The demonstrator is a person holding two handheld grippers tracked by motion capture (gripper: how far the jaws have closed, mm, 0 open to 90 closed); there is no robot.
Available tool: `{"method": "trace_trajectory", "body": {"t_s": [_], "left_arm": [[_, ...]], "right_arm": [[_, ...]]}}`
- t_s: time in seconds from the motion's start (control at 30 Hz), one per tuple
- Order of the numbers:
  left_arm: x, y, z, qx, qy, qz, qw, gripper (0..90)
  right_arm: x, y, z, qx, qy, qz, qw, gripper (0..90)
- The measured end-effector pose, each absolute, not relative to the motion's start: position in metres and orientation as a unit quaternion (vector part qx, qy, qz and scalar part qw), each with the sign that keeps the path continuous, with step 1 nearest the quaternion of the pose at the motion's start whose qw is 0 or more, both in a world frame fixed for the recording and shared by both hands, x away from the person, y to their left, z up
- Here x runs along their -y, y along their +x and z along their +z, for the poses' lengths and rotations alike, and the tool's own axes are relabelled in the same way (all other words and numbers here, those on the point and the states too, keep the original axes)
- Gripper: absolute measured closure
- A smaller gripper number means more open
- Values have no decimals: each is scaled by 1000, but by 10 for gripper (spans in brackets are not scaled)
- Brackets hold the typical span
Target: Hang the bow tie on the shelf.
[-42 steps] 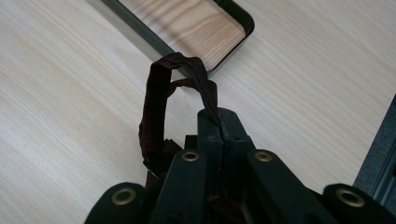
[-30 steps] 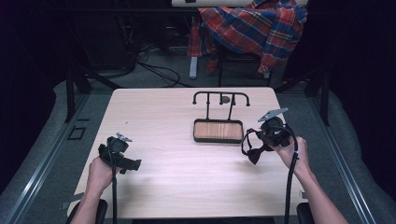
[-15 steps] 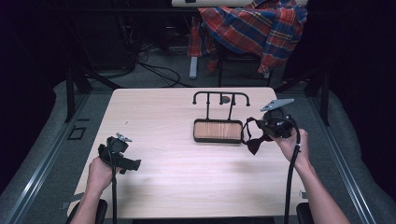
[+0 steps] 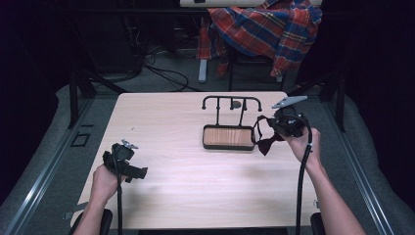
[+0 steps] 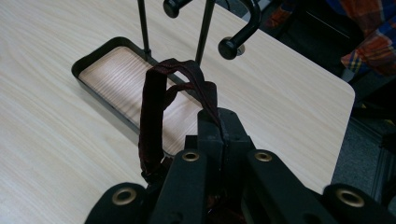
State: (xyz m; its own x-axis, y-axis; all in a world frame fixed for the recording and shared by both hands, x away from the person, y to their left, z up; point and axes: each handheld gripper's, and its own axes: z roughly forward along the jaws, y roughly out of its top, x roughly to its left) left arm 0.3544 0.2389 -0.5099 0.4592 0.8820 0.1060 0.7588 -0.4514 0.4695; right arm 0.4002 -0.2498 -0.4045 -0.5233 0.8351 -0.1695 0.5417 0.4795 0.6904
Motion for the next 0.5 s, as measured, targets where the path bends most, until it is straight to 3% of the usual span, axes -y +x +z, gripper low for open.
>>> {"method": "trace_trajectory", "body": {"t_s": [0.5], "left_arm": [[-238, 355, -510, -489, 837, 168, 179, 0]], "right_arm": [[250, 416, -399, -814, 425, 299, 260, 894]]}}
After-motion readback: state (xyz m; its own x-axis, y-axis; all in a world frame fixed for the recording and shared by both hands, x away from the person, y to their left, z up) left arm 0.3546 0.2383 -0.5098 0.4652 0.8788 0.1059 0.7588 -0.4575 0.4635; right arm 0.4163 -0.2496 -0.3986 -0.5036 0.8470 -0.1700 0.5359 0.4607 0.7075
